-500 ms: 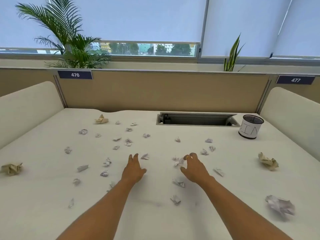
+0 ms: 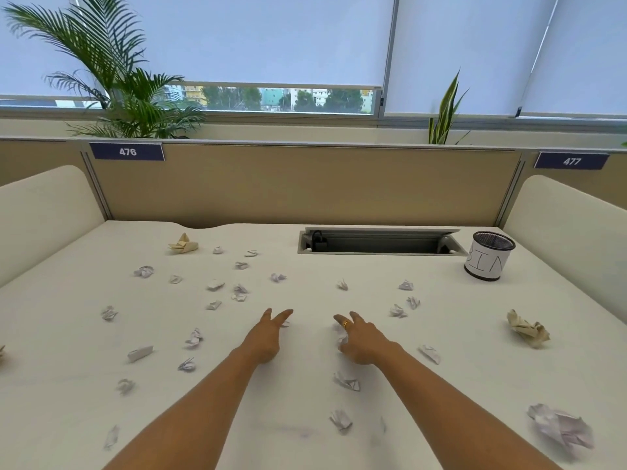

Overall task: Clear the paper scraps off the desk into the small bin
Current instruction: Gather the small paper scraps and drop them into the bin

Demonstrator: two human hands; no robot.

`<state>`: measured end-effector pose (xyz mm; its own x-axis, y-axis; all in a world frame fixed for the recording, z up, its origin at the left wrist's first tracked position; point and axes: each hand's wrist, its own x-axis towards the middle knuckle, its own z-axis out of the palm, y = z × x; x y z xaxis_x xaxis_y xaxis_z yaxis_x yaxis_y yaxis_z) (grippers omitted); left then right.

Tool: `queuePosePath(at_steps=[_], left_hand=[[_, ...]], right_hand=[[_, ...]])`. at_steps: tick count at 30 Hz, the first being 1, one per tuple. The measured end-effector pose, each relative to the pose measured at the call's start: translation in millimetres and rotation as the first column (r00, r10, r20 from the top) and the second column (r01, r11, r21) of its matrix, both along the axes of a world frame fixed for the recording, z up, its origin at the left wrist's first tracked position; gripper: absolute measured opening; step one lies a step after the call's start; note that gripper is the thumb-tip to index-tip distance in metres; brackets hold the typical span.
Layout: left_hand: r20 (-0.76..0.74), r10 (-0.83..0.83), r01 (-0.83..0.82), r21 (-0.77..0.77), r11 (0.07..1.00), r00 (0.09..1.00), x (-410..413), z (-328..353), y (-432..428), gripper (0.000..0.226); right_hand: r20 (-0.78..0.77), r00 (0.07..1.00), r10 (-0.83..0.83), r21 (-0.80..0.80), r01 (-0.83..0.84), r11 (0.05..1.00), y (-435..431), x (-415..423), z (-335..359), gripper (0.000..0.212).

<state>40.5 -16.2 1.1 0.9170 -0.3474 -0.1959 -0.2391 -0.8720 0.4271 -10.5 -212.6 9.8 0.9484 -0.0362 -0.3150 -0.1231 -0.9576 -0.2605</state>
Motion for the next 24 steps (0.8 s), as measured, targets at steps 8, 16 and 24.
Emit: queuePosePath(at_steps=[8,16,24], left_hand=[[0.162,-0.133,0.092,0.243,0.966,0.978,-3.7,-13.6,-6.3,0.057],[0.269,-0.084,0.011,0.261,0.965,0.959,-8.4,-13.1,-13.0,0.034],[0.258,0.015,-0.055,0.146,0.988,0.966,-16.5,-1.3,-28.6,0.045]], right_hand=[[0.118,0.985,0.127,-0.139,-0.111,0.984,11.3,2.9,-19.4,0.042],[0.210,0.973,0.096,0.000,-0.098,0.995,-1.0,-4.1,-19.7,0.036],[0.160,0.987,-0.004,0.088,-0.010,0.996,-28.4,-13.3,-16.7,0.029]])
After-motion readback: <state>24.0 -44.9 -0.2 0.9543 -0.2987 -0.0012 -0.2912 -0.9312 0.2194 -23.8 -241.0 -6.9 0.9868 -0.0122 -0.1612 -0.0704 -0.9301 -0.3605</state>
